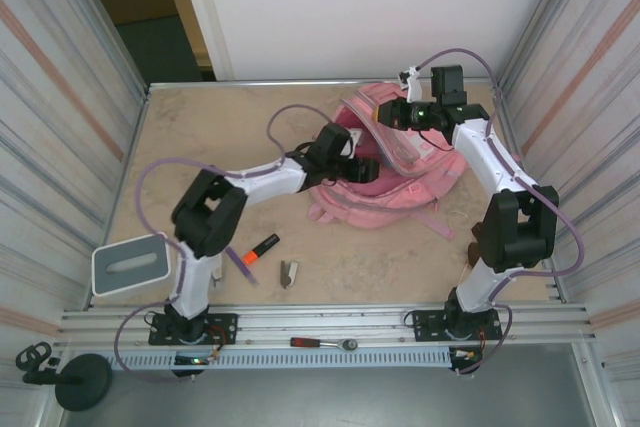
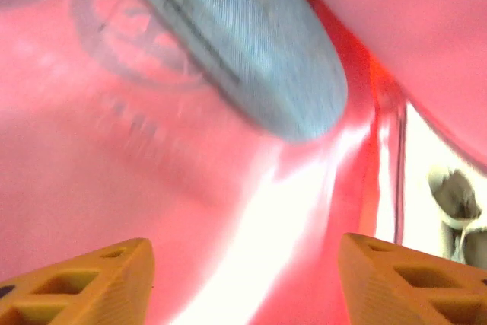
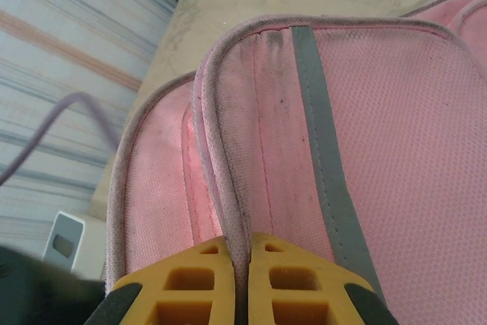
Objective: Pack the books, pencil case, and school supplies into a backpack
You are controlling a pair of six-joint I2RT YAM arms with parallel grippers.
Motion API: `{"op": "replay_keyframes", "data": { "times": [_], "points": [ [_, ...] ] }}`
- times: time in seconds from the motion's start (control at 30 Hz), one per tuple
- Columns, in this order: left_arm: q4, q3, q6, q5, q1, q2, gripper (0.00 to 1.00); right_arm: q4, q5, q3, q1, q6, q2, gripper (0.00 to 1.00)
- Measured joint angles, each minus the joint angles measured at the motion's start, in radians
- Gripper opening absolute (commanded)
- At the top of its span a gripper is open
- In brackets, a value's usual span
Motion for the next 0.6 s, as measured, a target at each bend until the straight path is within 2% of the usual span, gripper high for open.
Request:
{"op": "replay_keyframes", "data": {
  "times": [0.1,0.3,0.43,0.6],
  "points": [
    [-0.045,-0.169,0.045,-0.072,0.001,-0.212,0.76,0.0,0.003,-0.004,-0.003,-0.003,0.0,0.0],
    [-0.236,-0.4,0.083,-0.311,0.029,-0.585,0.8,0.001,0.006,-0.014,-0.003,-0.013,0.0,0.0],
    [-0.427,-0.536,0.02,-0.47,0.077,-0.742,0.81,0.003,0.006,-0.024,-0.003,-0.026,0.0,0.0],
    [-0.626,-0.703,-0.106,-0.536,0.142,-0.892,0.82,0.011,0.003,-0.033,-0.003,-0.029,0.0,0.0]
  ]
}}
